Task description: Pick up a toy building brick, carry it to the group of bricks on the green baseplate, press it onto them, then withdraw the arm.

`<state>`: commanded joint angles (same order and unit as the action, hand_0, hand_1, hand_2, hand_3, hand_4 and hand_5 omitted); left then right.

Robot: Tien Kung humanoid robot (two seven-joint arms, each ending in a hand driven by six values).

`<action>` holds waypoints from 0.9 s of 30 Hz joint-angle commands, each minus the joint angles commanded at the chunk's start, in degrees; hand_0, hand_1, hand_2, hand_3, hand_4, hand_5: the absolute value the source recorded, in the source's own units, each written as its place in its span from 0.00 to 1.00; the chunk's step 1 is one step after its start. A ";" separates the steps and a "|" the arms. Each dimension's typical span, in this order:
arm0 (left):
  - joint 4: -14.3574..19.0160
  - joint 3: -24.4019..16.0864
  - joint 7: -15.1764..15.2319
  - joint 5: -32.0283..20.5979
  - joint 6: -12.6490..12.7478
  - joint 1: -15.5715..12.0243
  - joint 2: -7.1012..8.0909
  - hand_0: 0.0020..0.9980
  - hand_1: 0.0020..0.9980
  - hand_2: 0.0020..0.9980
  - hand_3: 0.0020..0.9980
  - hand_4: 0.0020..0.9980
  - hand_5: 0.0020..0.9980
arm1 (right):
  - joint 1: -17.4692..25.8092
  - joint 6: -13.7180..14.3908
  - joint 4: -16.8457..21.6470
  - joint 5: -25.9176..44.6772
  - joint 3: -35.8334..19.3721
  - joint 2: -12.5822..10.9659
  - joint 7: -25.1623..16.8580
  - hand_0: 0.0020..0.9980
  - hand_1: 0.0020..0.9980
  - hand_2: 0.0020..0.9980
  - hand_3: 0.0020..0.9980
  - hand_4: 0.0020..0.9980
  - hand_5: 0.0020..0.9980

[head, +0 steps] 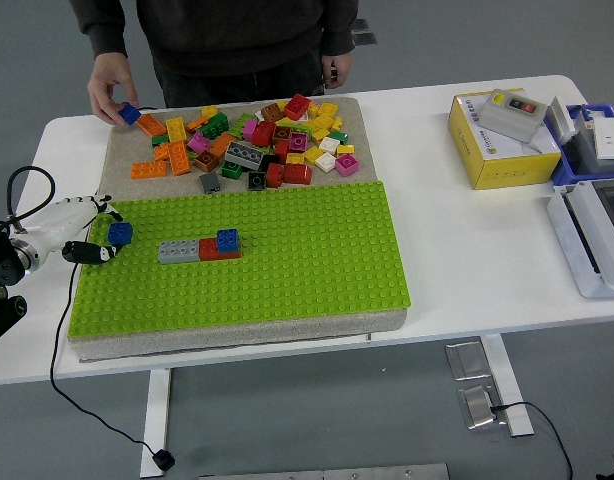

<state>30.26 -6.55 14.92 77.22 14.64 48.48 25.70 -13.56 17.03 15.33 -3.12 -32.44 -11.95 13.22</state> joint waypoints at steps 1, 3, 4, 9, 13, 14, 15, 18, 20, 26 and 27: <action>-0.08 0.13 0.02 -0.15 0.01 -0.03 -0.05 1.00 1.00 0.99 0.74 0.66 0.34 | 0.03 0.00 0.00 -0.18 -0.11 0.01 0.04 0.66 0.62 0.70 0.70 0.45 1.00; -0.23 0.40 0.05 -0.49 0.02 -0.09 -0.15 1.00 1.00 0.99 0.74 0.66 0.34 | 0.07 -0.04 -0.01 -0.42 -0.23 0.03 0.09 0.66 0.62 0.70 0.70 0.45 1.00; -0.32 0.56 0.07 -0.67 0.03 -0.11 -0.20 1.00 1.00 0.98 0.72 0.65 0.34 | 0.09 -0.05 -0.02 -0.48 -0.27 0.03 0.10 0.66 0.62 0.70 0.70 0.45 1.00; -0.54 0.95 0.19 -1.23 0.21 -0.11 -0.35 1.00 1.00 0.98 0.72 0.65 0.34 | -0.02 -0.05 0.00 -0.98 -0.43 0.09 0.04 0.66 0.62 0.70 0.70 0.45 1.00; -0.55 0.82 0.36 -1.34 0.37 0.13 -0.37 1.00 0.99 0.98 0.69 0.64 0.33 | -0.24 -0.01 0.03 -1.65 -0.64 0.13 0.10 0.66 0.62 0.70 0.70 0.45 1.00; -0.55 0.75 0.39 -1.34 0.38 0.22 -0.35 1.00 0.99 0.98 0.69 0.64 0.33 | -0.30 -0.01 0.04 -1.82 -0.69 0.13 0.13 0.66 0.62 0.70 0.70 0.45 1.00; -0.52 0.64 0.42 -1.34 0.39 0.30 -0.32 1.00 0.99 0.98 0.69 0.64 0.33 | -0.35 -0.01 0.04 -1.96 -0.73 0.13 0.14 0.66 0.62 0.70 0.70 0.45 1.00; -0.48 0.44 0.48 -1.33 0.39 0.36 -0.21 1.00 0.99 0.97 0.67 0.63 0.33 | -0.45 0.00 0.04 -2.17 -0.81 0.14 0.15 0.66 0.62 0.70 0.70 0.45 1.00; -0.51 0.47 0.49 -1.41 0.37 0.36 -0.14 1.00 0.99 0.97 0.67 0.63 0.33 | -0.49 0.01 0.02 -2.29 -0.90 0.15 0.15 0.66 0.62 0.70 0.70 0.45 1.00; -0.80 0.88 0.37 -2.04 0.15 0.29 -0.15 1.00 0.99 0.97 0.67 0.63 0.33 | -0.63 0.07 0.02 -2.72 -1.14 0.22 0.17 0.66 0.62 0.70 0.70 0.46 1.00; -0.82 0.85 0.35 -2.04 0.11 0.28 -0.17 1.00 0.99 0.97 0.67 0.63 0.33 | -0.71 0.11 0.05 -3.28 -1.44 0.25 0.31 0.66 0.62 0.70 0.70 0.46 1.00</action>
<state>29.43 -5.69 15.26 75.18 14.74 48.76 25.53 -14.27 17.14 15.38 -6.39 -33.88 -11.70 13.53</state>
